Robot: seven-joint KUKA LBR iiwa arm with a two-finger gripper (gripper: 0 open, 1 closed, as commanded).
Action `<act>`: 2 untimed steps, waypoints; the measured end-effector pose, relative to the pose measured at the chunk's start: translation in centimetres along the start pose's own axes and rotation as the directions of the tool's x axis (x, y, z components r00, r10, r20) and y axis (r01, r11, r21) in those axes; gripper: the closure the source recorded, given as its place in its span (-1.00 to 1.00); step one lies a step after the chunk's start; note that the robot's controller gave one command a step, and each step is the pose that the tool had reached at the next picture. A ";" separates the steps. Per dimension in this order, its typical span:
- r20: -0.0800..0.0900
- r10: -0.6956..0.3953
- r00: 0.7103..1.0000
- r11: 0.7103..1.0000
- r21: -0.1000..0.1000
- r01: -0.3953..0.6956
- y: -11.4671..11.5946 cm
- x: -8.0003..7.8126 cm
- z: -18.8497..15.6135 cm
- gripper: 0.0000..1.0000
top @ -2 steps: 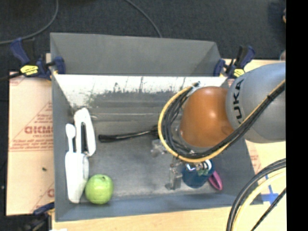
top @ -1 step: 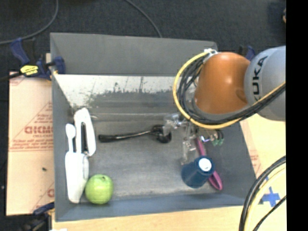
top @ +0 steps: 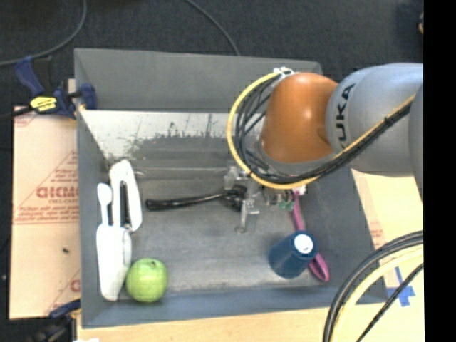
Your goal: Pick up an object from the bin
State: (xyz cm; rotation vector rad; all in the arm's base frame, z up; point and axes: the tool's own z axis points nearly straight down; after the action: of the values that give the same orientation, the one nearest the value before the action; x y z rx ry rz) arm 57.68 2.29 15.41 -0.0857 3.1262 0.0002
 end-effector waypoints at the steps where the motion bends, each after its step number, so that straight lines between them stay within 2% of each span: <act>1: -0.008 -0.170 0.985 0.985 -0.004 0.170 3.4 -3.1 8.2 1.00; 2: -0.008 -0.169 0.986 0.986 -0.005 0.169 3.4 -3.1 8.2 1.00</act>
Offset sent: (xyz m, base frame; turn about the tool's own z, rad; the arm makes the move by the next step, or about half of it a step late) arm 0.0000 0.0000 0.0000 0.0000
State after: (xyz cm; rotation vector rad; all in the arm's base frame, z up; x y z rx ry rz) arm 60.71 5.90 7.21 -0.3519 3.1159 0.0041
